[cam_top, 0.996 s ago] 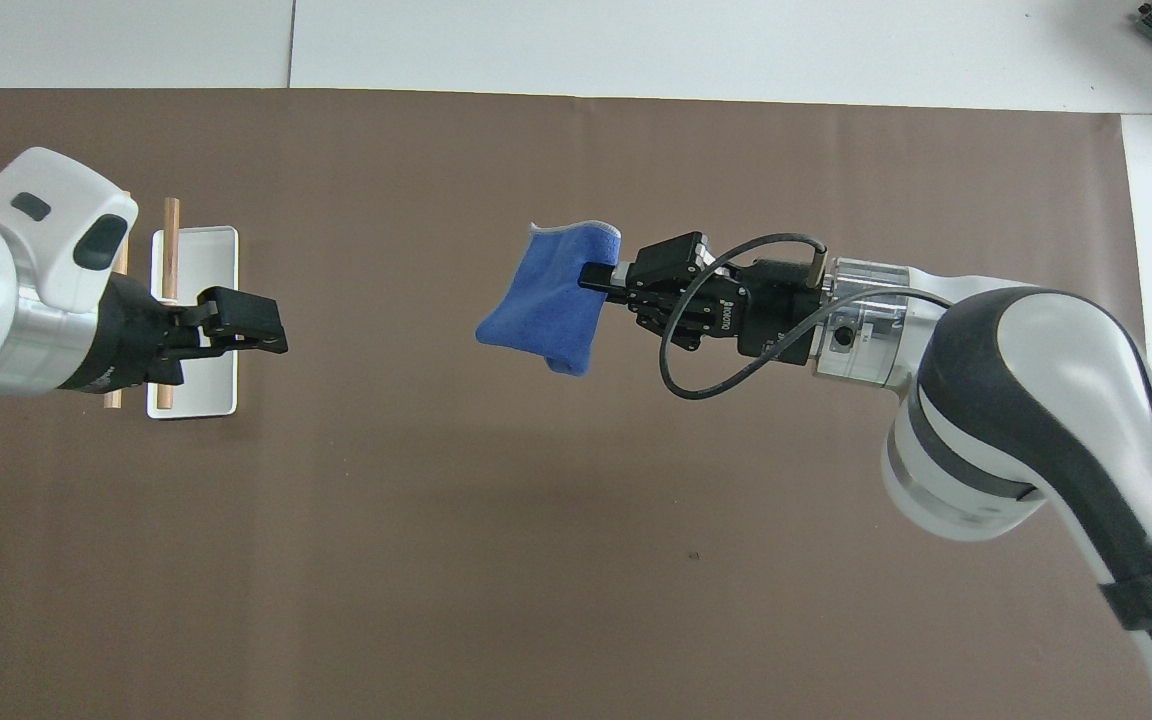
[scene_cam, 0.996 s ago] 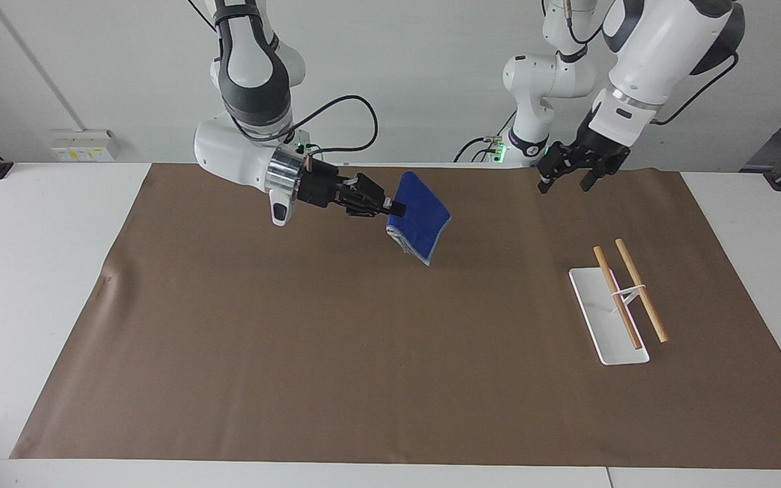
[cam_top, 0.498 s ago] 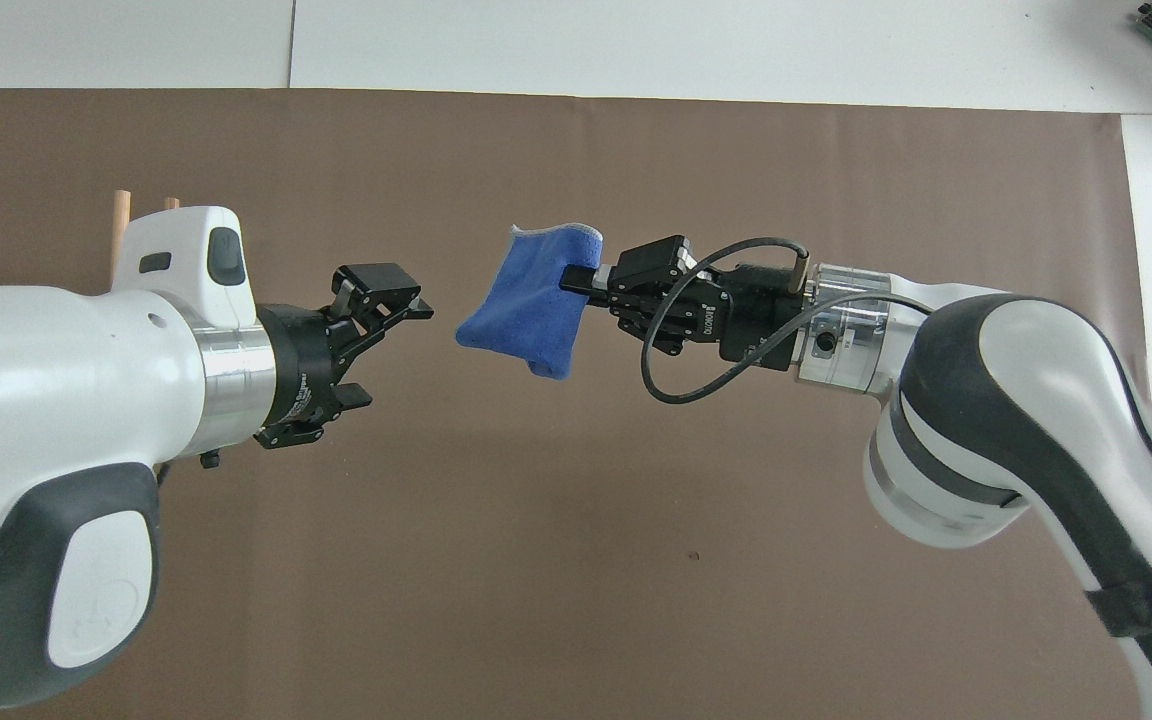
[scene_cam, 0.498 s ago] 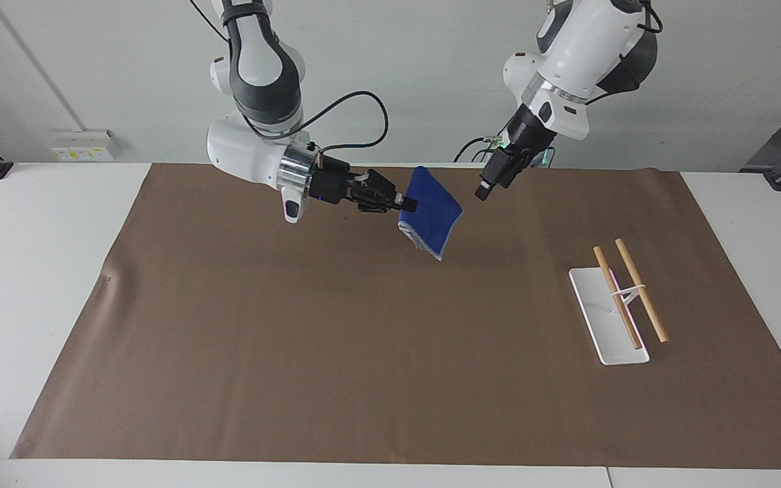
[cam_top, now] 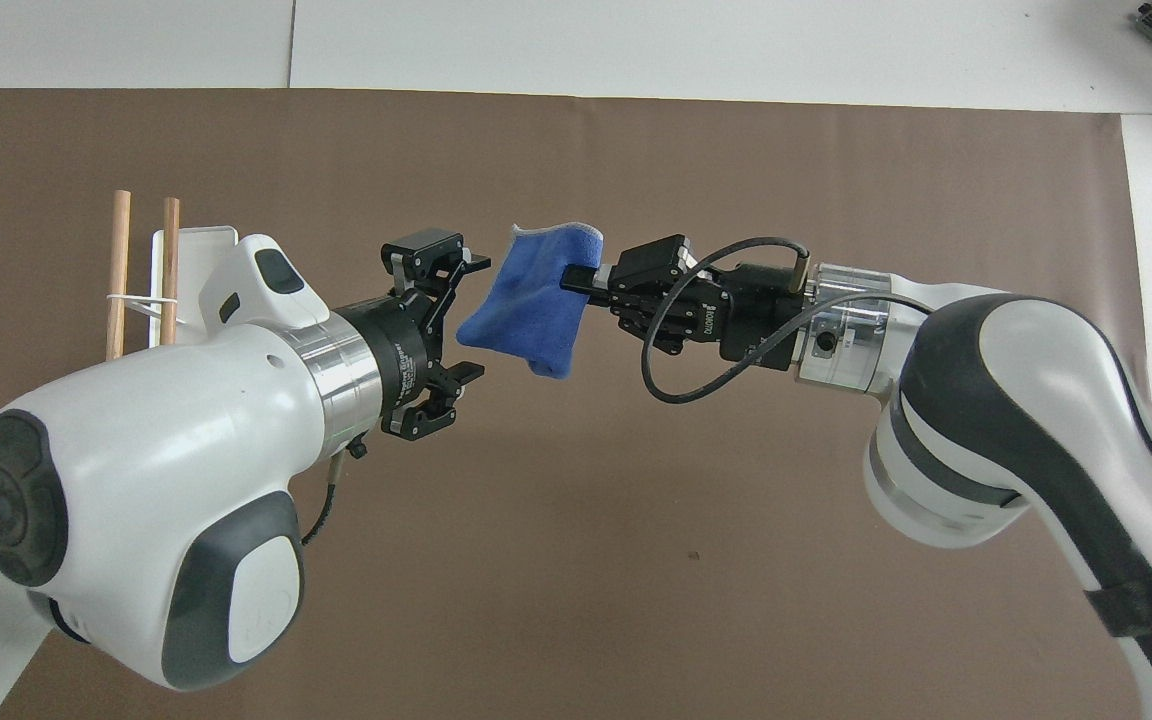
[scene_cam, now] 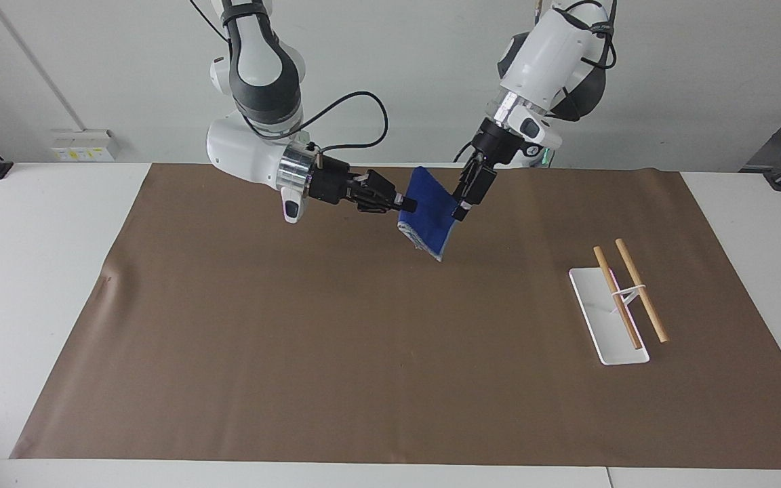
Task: Right arm passes towel to left arm to hang
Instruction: 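Hold the towel with the right gripper while the left gripper reaches it, then close the left gripper on the towel while the right gripper releases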
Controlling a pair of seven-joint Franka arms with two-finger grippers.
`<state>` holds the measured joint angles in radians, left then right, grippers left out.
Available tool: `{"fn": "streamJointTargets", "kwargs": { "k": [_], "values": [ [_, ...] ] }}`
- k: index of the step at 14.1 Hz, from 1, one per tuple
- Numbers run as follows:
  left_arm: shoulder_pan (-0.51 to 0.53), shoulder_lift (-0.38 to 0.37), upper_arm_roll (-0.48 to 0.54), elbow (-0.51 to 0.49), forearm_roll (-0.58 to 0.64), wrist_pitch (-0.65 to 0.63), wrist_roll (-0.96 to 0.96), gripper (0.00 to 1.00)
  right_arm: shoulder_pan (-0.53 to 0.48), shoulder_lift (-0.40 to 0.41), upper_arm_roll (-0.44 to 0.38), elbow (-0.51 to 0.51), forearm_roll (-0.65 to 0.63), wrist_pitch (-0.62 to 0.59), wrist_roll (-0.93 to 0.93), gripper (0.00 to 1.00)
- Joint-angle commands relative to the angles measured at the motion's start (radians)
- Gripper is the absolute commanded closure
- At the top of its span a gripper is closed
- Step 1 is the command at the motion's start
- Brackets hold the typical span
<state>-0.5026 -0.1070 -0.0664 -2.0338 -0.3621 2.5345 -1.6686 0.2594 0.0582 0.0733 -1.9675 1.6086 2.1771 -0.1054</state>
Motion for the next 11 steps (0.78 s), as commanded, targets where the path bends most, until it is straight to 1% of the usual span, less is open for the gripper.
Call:
{"fn": "streamJointTargets", "kwargs": {
  "k": [1,2,4,6,7,11],
  "values": [
    [-0.046,0.012,0.016,-0.011,-0.023,0.081,-0.143,0.00,-0.006,-0.026,0.005,-0.028,0.028,0.010,-0.020,1.00],
    [-0.047,0.015,0.016,-0.011,-0.021,0.119,-0.180,0.01,-0.006,-0.026,0.005,-0.028,0.028,0.010,-0.020,1.00],
    [-0.045,0.027,0.016,-0.011,-0.023,0.142,-0.192,0.47,-0.006,-0.026,0.005,-0.028,0.028,0.010,-0.020,1.00],
    [-0.039,0.027,0.017,-0.011,-0.023,0.154,-0.192,0.90,-0.006,-0.026,0.005,-0.028,0.028,0.010,-0.020,1.00],
    [-0.031,0.027,0.017,-0.011,-0.023,0.165,-0.194,1.00,-0.006,-0.026,0.005,-0.028,0.028,0.012,-0.020,1.00],
    [-0.025,0.032,0.019,-0.011,-0.023,0.173,-0.192,1.00,-0.006,-0.026,0.005,-0.028,0.028,0.012,-0.019,1.00]
  ]
}}
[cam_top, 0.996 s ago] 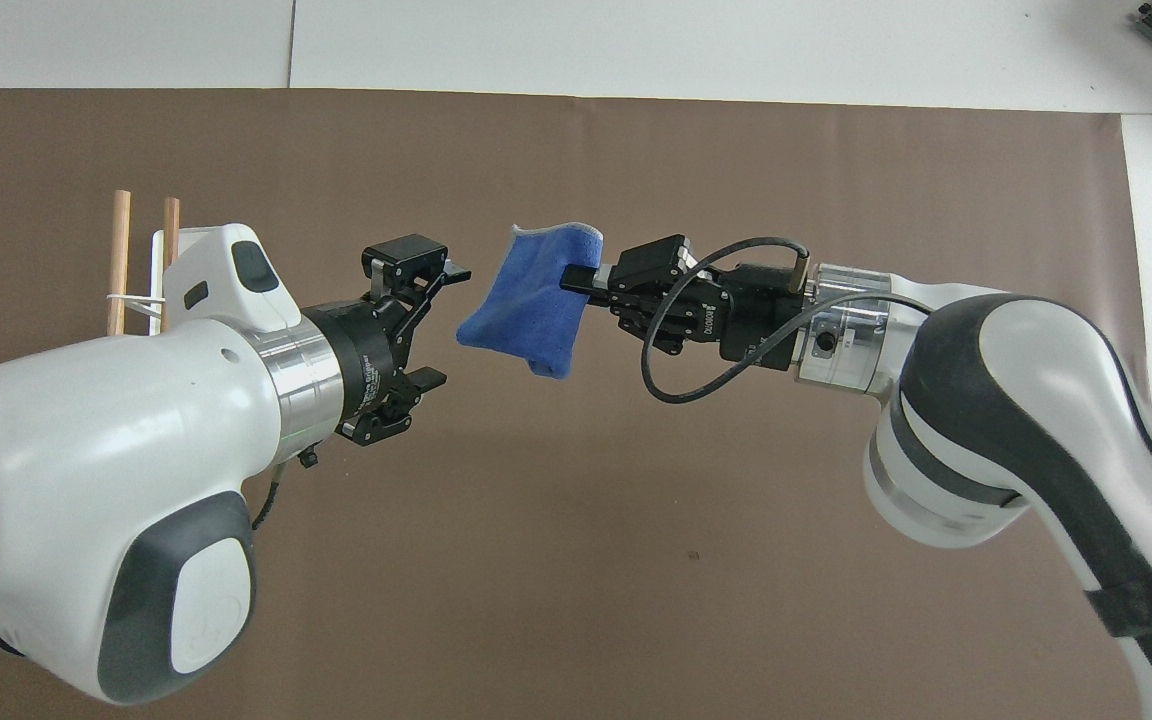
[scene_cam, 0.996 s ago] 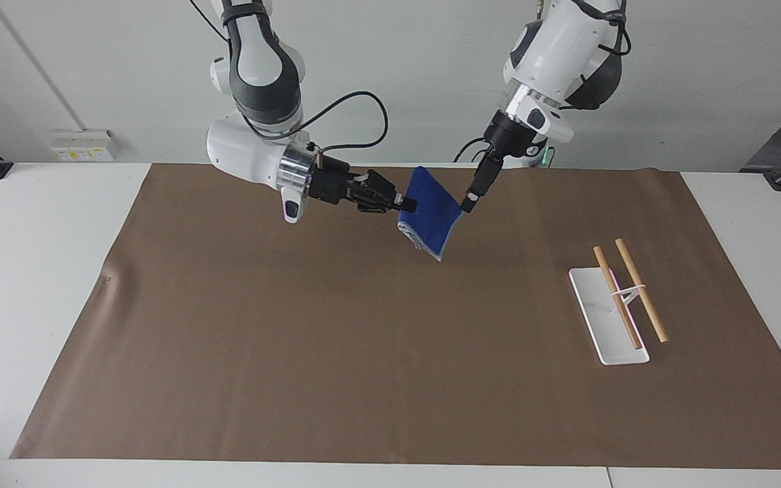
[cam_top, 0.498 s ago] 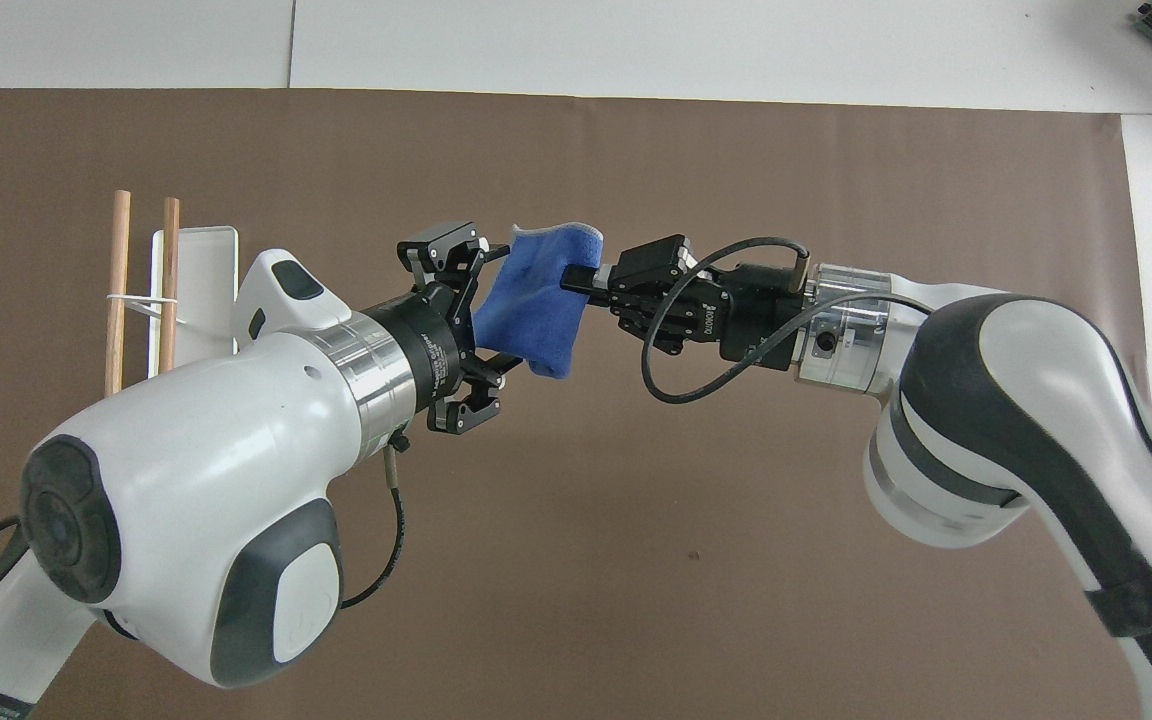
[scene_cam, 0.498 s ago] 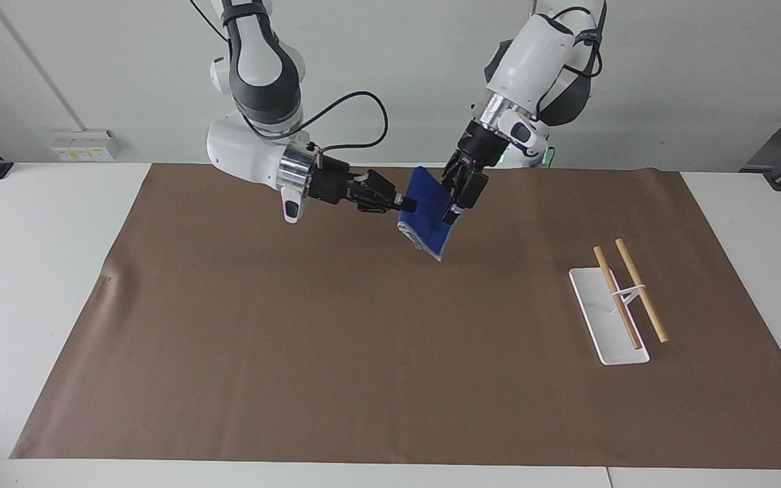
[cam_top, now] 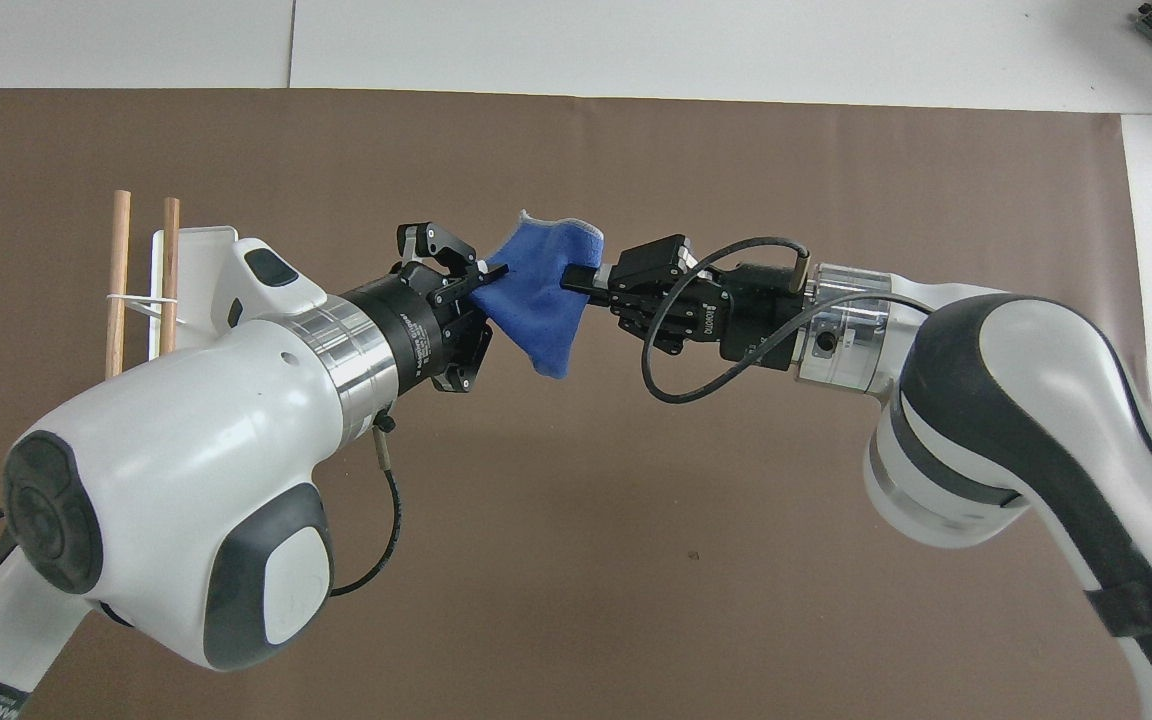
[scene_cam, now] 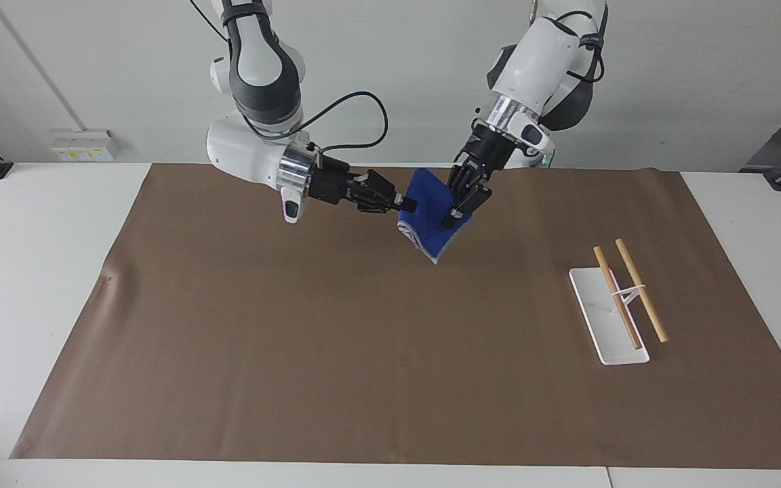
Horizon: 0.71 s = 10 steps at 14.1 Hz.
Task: Right arm passes towel to left arm to hang
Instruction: 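Close the left gripper on the towel while the right gripper releases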
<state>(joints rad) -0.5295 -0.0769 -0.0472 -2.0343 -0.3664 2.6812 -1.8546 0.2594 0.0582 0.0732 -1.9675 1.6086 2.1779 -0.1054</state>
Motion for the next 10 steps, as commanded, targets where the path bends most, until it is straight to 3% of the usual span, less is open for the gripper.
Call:
{"fn": "streamJointTargets", "kwargs": {
  "k": [1,3,4,5,7,10],
  "values": [
    [0.002,0.003,0.001,-0.010,-0.019,0.026,-0.005,1.00,-0.006,-0.026,0.005,-0.028,0.028,0.013,-0.017,1.00],
    [0.002,0.005,0.001,-0.010,-0.017,0.028,0.002,1.00,-0.006,-0.024,0.005,-0.028,0.027,0.025,-0.013,0.99],
    [0.003,0.005,0.003,-0.010,-0.016,0.028,0.008,1.00,-0.005,-0.023,0.005,-0.027,0.019,0.026,-0.010,0.66],
    [0.025,0.006,0.003,-0.010,-0.014,0.038,0.009,1.00,-0.006,-0.023,0.005,-0.028,0.014,0.036,-0.004,0.05],
    [0.045,0.009,0.003,-0.010,-0.014,0.057,0.011,1.00,0.003,-0.020,0.005,-0.027,-0.024,0.086,0.006,0.00],
    [0.095,0.041,0.003,-0.015,-0.014,0.116,0.012,1.00,0.009,-0.008,0.003,-0.018,-0.267,0.172,0.033,0.00]
  ]
}}
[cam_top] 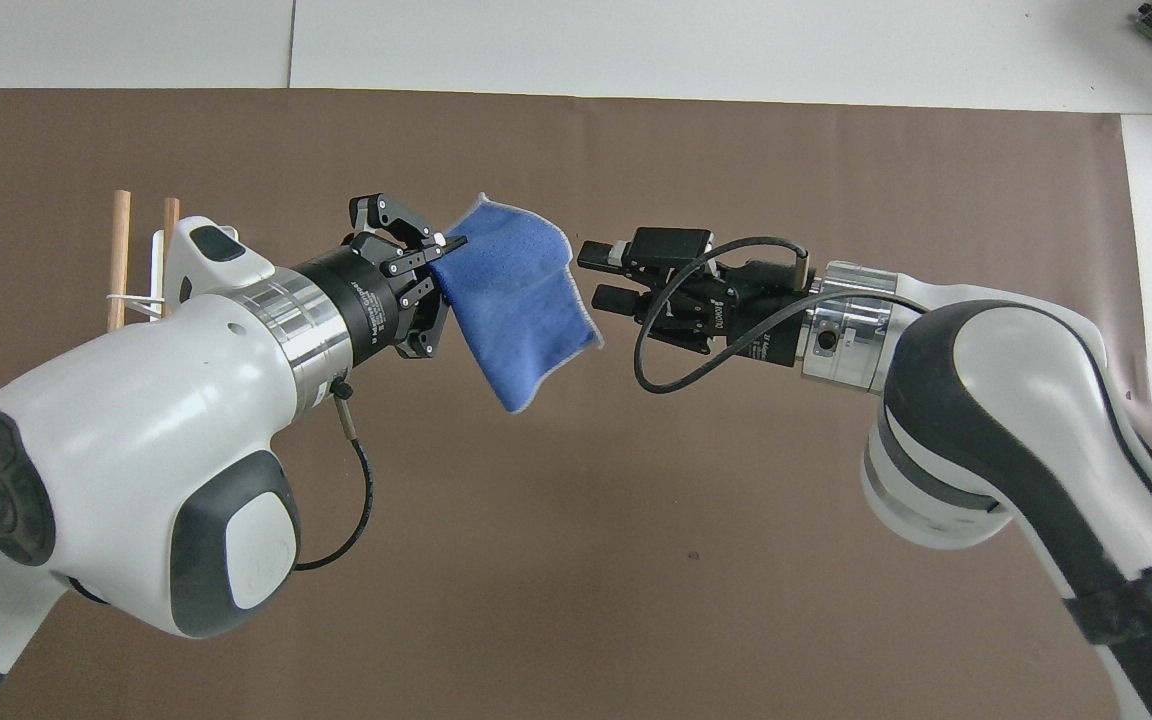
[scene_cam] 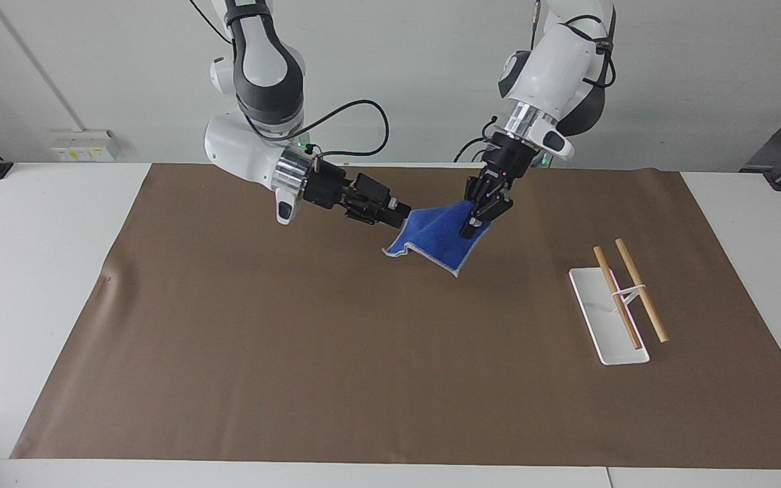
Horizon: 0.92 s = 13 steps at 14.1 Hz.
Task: Right arm passes towel to left arm to hang
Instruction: 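Close the left gripper on the towel while the right gripper releases, then carry the towel with the left gripper while the right gripper withdraws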
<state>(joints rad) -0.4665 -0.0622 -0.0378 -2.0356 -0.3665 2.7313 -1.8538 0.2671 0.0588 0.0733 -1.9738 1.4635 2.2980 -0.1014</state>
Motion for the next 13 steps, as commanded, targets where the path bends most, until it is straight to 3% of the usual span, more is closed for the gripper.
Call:
{"fn": "streamJointTargets", "kwargs": {
  "k": [1,5,8,11,13],
  "values": [
    [0.052,0.045,-0.007,-0.014,-0.014,0.105,0.012,1.00,0.001,-0.007,0.002,-0.007,-0.241,0.075,0.058,0.00],
    [0.132,0.126,-0.007,-0.014,-0.015,0.217,0.016,1.00,-0.035,-0.005,-0.007,0.015,-0.829,0.109,0.228,0.00],
    [0.236,0.145,-0.007,-0.020,-0.015,0.258,0.015,1.00,-0.092,-0.007,-0.007,0.021,-1.186,0.072,0.311,0.00],
    [0.333,0.136,-0.008,-0.077,-0.015,0.304,0.009,1.00,-0.132,-0.010,-0.007,0.091,-1.379,-0.102,0.365,0.00],
    [0.385,0.136,-0.008,-0.089,-0.015,0.310,0.005,1.00,-0.169,-0.013,-0.007,0.154,-1.440,-0.210,0.368,0.00]
  ]
}}
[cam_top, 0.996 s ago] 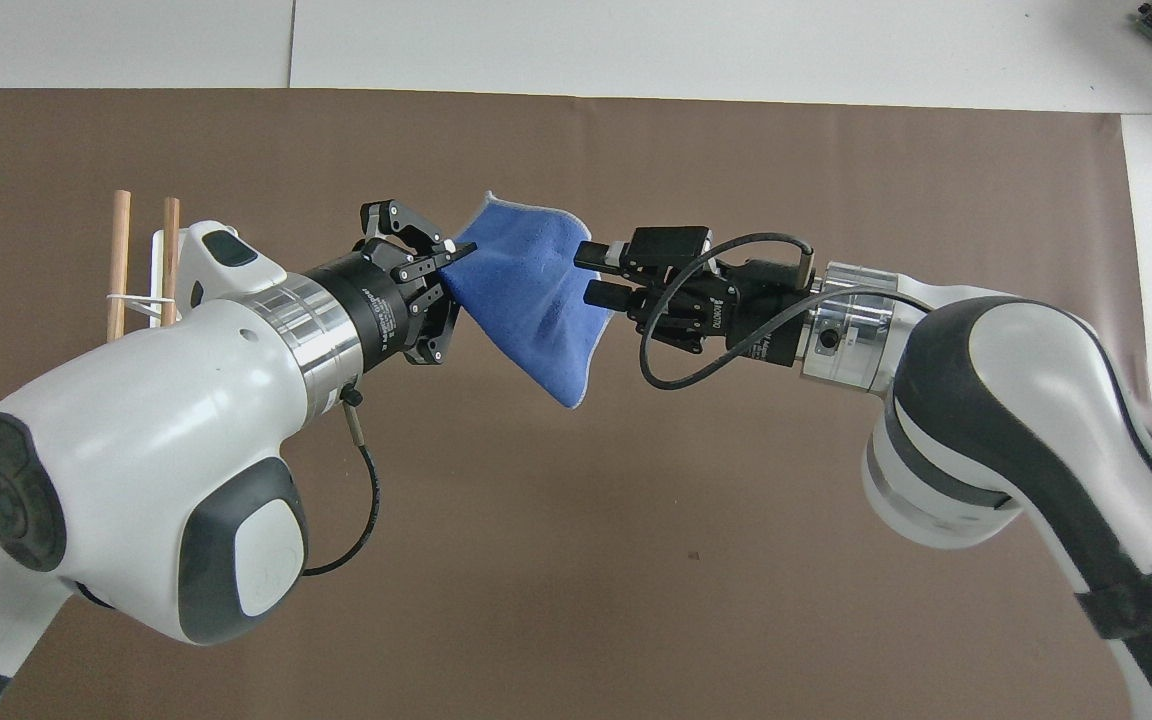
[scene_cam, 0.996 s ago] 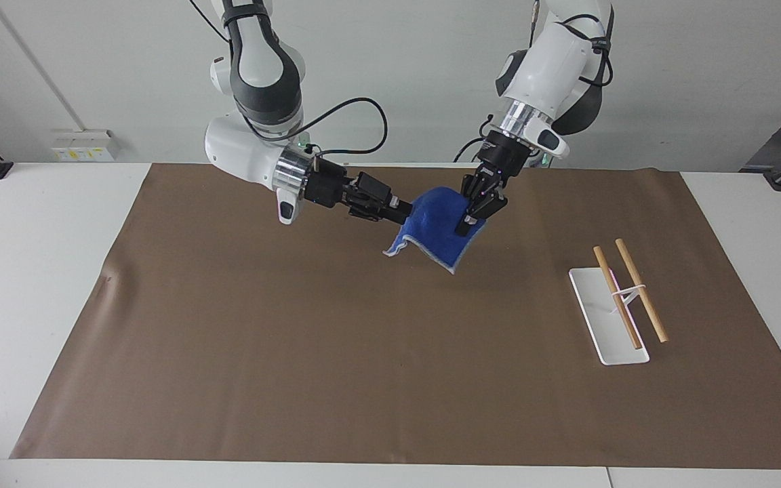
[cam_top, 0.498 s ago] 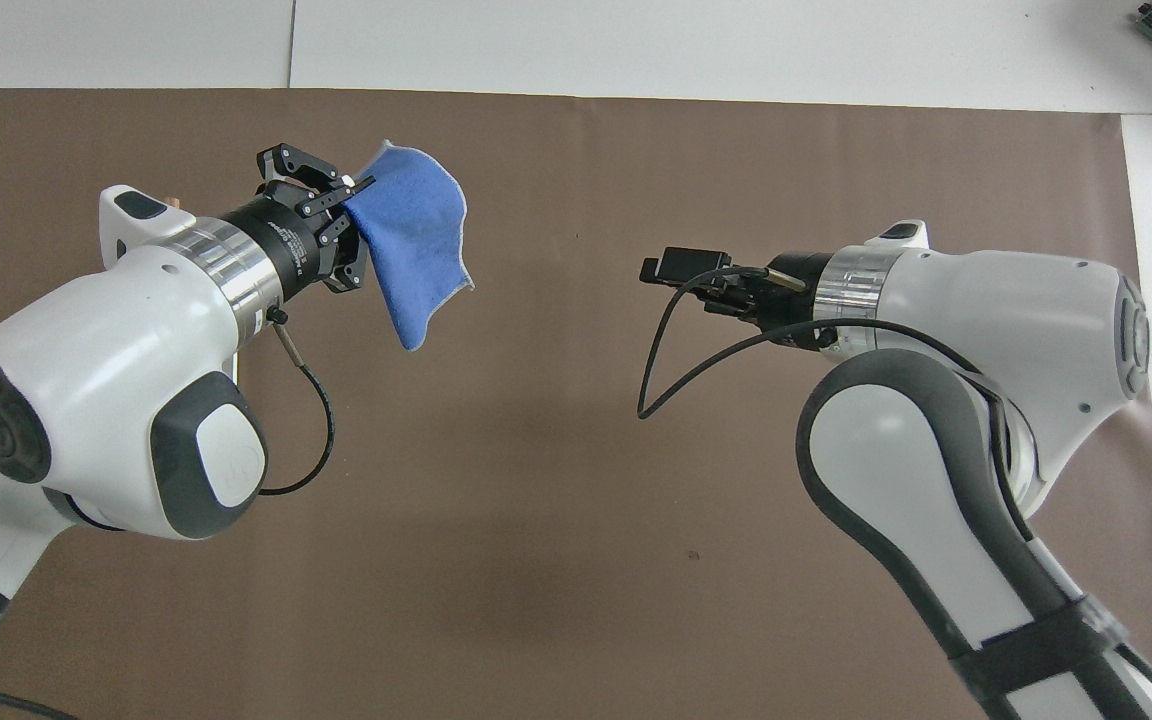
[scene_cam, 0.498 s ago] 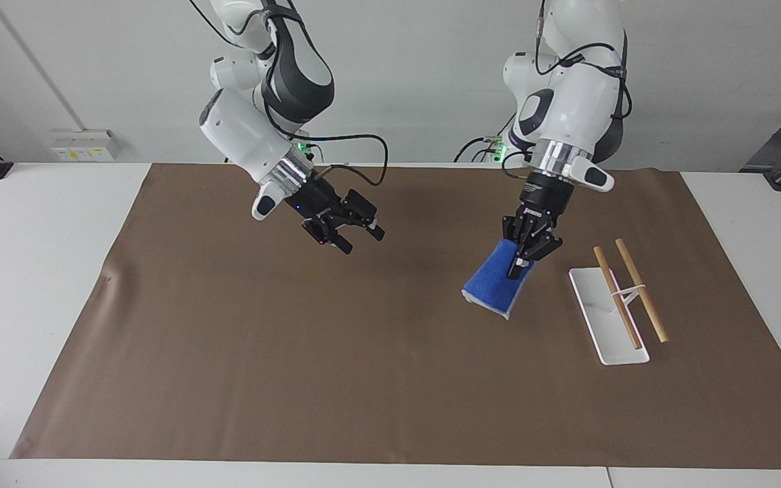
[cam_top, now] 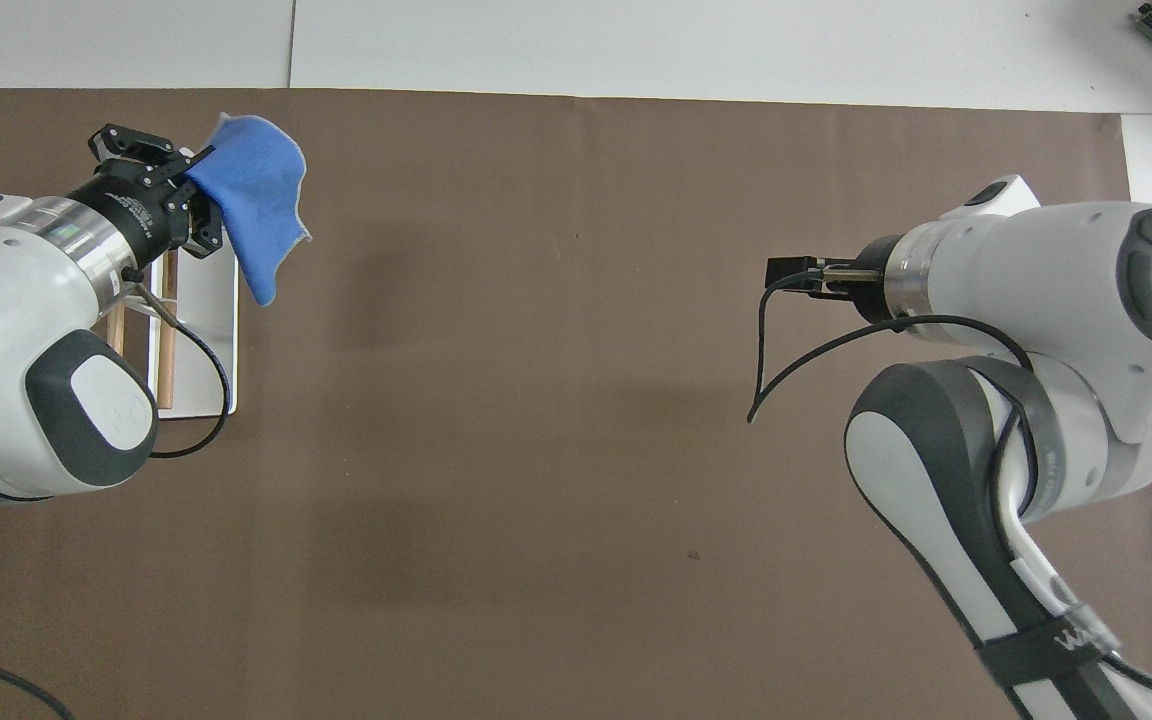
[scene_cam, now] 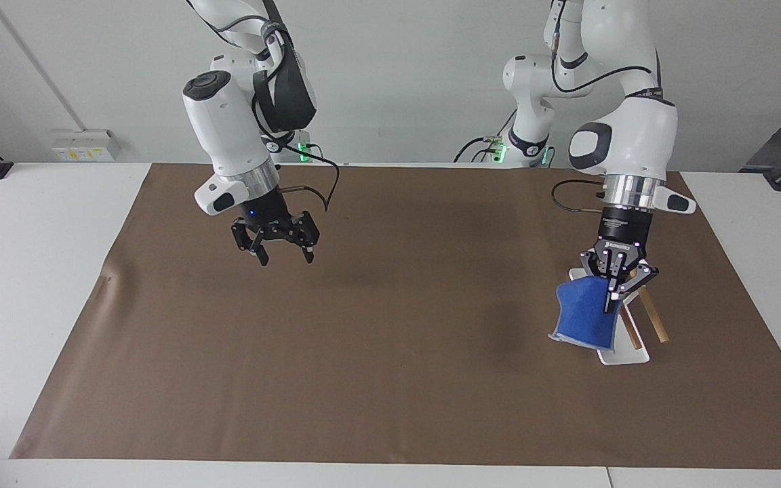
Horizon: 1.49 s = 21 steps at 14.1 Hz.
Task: Right arm passes towel to left arm to hang
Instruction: 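Carry the towel with the left gripper while the right gripper withdraws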
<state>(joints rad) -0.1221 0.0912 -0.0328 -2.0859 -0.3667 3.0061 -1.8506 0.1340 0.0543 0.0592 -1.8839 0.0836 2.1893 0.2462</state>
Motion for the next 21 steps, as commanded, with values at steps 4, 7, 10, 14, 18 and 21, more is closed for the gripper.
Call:
{"fn": "streamJointTargets", "kwargs": {
  "k": [4,7,10,14,18,21],
  "values": [
    [0.128,-0.019,-0.013,-0.052,-0.015,0.028,0.005,1.00,-0.071,-0.040,-0.013,0.158,-0.108,-0.287,0.015,0.00],
    [0.176,-0.025,-0.015,-0.080,-0.015,0.019,0.002,1.00,-0.088,-0.103,-0.056,0.181,-0.110,-0.405,-0.016,0.00],
    [0.234,-0.022,-0.015,-0.080,-0.015,-0.009,0.001,1.00,-0.114,-0.097,-0.096,0.303,-0.108,-0.587,-0.086,0.00],
    [0.274,-0.010,-0.013,-0.083,-0.018,-0.039,0.001,1.00,-0.123,-0.116,-0.113,0.324,-0.108,-0.683,-0.105,0.00],
    [0.314,-0.010,-0.015,-0.109,-0.018,-0.039,-0.001,0.78,-0.122,-0.151,-0.114,0.256,-0.107,-0.665,-0.105,0.00],
    [0.324,-0.008,-0.015,-0.106,-0.020,-0.048,-0.004,0.47,-0.114,-0.153,-0.122,0.256,-0.107,-0.666,-0.110,0.00]
  ]
}}
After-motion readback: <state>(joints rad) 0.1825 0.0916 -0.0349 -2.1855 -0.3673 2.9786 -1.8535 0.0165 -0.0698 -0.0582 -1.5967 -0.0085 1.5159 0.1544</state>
